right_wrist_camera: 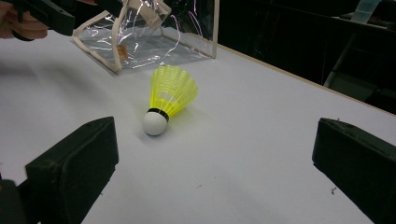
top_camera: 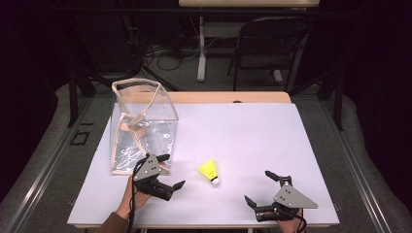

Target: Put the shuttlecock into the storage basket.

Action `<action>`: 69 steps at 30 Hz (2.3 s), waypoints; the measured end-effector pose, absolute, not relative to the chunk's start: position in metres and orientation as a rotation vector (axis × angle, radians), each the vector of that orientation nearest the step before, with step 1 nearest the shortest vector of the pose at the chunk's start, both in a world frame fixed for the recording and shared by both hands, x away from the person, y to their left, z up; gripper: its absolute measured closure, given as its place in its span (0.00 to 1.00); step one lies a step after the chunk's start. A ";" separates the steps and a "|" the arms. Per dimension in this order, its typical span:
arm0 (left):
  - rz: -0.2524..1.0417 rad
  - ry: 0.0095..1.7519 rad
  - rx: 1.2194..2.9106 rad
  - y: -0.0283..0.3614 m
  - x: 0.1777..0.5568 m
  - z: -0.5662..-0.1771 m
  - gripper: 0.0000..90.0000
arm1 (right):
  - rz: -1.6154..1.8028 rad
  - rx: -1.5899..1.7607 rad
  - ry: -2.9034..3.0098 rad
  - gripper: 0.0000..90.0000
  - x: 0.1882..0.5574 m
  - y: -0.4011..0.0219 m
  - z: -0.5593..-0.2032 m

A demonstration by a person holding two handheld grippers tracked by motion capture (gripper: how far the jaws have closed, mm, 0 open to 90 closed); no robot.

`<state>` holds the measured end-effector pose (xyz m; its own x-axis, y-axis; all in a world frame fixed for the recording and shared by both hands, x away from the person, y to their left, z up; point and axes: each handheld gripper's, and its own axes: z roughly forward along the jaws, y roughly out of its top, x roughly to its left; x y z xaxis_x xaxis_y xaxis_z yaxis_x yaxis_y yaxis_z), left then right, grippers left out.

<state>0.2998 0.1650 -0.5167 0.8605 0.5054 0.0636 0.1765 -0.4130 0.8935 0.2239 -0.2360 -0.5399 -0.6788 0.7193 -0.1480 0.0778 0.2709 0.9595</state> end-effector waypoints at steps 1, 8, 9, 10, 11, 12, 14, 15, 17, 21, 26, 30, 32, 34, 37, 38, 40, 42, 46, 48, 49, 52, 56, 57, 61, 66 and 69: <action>0.392 0.500 1.994 0.164 0.301 -0.516 0.00 | 1.437 0.716 1.967 0.00 0.224 -0.236 -0.540; 0.379 0.487 2.009 0.157 0.305 -0.516 0.00 | 1.435 0.718 1.972 0.00 0.224 -0.236 -0.540; 0.376 0.484 2.012 0.156 0.306 -0.515 0.00 | 1.436 0.720 1.971 0.00 0.224 -0.236 -0.540; 0.376 0.485 2.013 0.155 0.307 -0.515 0.00 | 1.437 0.720 1.971 0.00 0.224 -0.236 -0.540; 0.376 0.485 2.013 0.155 0.307 -0.515 0.00 | 1.435 0.719 1.971 0.00 0.224 -0.236 -0.540; 0.370 0.481 2.021 0.153 0.309 -0.515 0.00 | 1.437 0.719 1.969 0.00 0.224 -0.236 -0.540; 0.369 0.478 2.023 0.151 0.310 -0.515 0.00 | 1.435 0.719 1.969 0.00 0.224 -0.236 -0.540; 0.366 0.476 2.028 0.150 0.311 -0.515 0.00 | 1.435 0.719 1.969 0.00 0.224 -0.236 -0.540; 0.356 0.472 2.032 0.147 0.313 -0.514 0.00 | 1.432 0.717 1.975 0.00 0.224 -0.236 -0.540; 0.346 0.462 2.034 0.143 0.316 -0.512 0.00 | 1.432 0.720 1.974 0.00 0.224 -0.236 -0.540; 0.329 0.456 2.036 0.137 0.322 -0.509 0.00 | 1.434 0.721 1.972 0.00 0.223 -0.236 -0.540; 0.318 0.443 2.046 0.131 0.326 -0.507 0.00 | 1.429 0.719 1.976 0.00 0.224 -0.236 -0.540; 0.310 0.432 2.056 0.127 0.329 -0.506 0.00 | 1.427 0.724 1.976 0.00 0.223 -0.237 -0.540; 0.310 0.428 2.061 0.126 0.329 -0.505 0.00 | 1.428 0.723 1.976 0.00 0.223 -0.237 -0.540; 0.301 0.417 2.078 0.121 0.332 -0.503 0.00 | 1.430 0.721 1.975 0.00 0.223 -0.236 -0.540; 0.298 0.412 2.082 0.120 0.332 -0.502 0.00 | 1.428 0.719 1.976 0.00 0.223 -0.236 -0.540; 0.297 0.403 2.098 0.118 0.334 -0.501 0.00 | 1.428 0.717 1.978 0.00 0.223 -0.236 -0.540; 0.288 0.398 2.111 0.116 0.336 -0.500 0.00 | 1.427 0.721 1.978 0.00 0.223 -0.237 -0.540; 0.260 0.387 2.140 0.110 0.341 -0.500 0.03 | 1.428 0.721 1.977 0.00 0.223 -0.237 -0.540; 0.253 0.380 2.156 0.108 0.342 -0.500 0.04 | 1.427 0.718 1.978 0.00 0.223 -0.236 -0.540; 0.248 0.373 2.167 0.106 0.343 -0.500 0.05 | 1.427 0.717 1.979 0.00 0.223 -0.236 -0.540; 0.246 0.361 2.194 0.102 0.344 -0.500 0.09 | 1.425 0.722 1.979 0.00 0.223 -0.237 -0.540; 0.228 0.356 2.226 0.096 0.348 -0.502 0.16 | 1.426 0.721 1.978 0.00 0.223 -0.237 -0.540; 0.230 0.355 2.240 0.095 0.349 -0.502 0.18 | 1.425 0.721 1.979 0.00 0.223 -0.236 -0.540; 0.213 0.355 2.269 0.091 0.351 -0.504 0.21 | 1.425 0.721 1.979 0.00 0.223 -0.237 -0.540; 0.192 0.342 2.316 0.083 0.355 -0.508 0.28 | 1.424 0.722 1.980 0.00 0.223 -0.237 -0.540; 0.189 0.343 2.343 0.080 0.357 -0.511 0.36 | 1.423 0.720 1.981 0.00 0.223 -0.237 -0.541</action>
<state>0.3572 0.0801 -0.5108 0.9532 0.3002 0.0345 0.1901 -0.6845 0.7038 0.2232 -0.2365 -0.5405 -0.6797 0.7181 -0.1497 0.0873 0.2817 0.9555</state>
